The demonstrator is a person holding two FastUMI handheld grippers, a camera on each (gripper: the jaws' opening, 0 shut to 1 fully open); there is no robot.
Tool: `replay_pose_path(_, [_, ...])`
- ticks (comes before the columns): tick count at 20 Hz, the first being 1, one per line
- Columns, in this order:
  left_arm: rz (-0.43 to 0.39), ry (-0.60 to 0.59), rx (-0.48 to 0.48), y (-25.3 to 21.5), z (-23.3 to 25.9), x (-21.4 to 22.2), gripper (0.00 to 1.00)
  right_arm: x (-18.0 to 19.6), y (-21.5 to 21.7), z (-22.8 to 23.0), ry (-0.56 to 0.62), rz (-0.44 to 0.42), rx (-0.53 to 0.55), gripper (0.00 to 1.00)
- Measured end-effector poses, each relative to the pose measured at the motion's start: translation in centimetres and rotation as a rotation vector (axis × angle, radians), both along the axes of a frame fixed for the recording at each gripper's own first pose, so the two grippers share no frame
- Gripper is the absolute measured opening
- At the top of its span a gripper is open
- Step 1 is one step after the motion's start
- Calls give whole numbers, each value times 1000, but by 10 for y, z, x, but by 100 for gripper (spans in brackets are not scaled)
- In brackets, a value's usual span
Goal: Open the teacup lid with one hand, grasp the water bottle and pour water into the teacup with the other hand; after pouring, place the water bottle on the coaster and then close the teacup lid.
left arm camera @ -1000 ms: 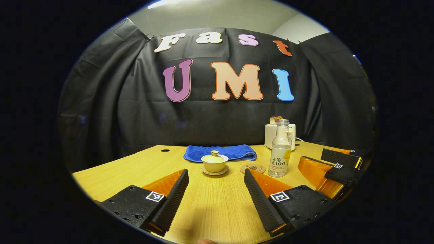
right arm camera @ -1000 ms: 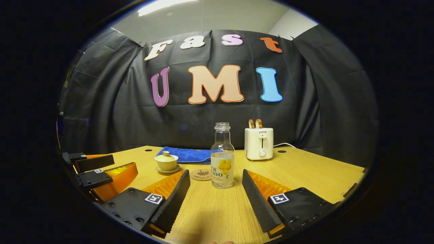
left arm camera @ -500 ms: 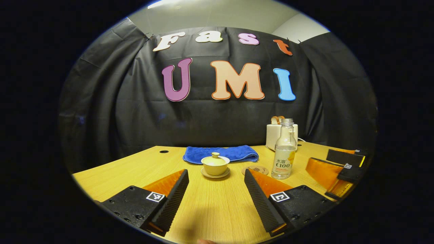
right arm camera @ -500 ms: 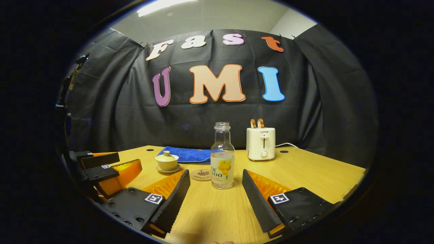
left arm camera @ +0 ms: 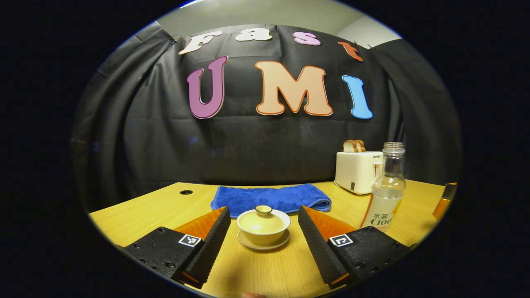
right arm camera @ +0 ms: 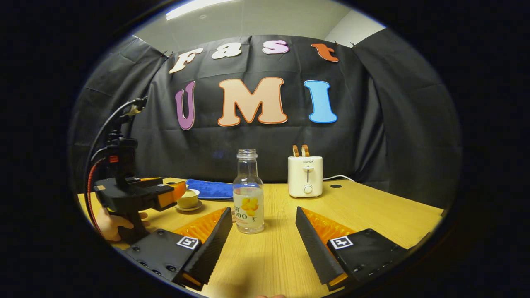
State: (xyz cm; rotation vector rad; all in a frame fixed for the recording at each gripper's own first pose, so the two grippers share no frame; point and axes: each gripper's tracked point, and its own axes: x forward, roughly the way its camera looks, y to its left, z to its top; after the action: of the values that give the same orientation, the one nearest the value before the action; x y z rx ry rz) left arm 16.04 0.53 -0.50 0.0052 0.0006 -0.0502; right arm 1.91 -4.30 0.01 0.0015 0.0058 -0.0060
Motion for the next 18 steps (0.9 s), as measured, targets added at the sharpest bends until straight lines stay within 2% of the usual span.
replay_pose_path(7, [15,4,3,-5,-1,43,96,2,-5,1,0,-5,-1,97])
replay_pose_path(14, [35,9,4,-3,-2,45,96,2,-8,1,1,-16,-2,97])
replay_pose_path(18, [30,60,59,-6,-10,47,96,3,-13,1,0,-37,-3,98])
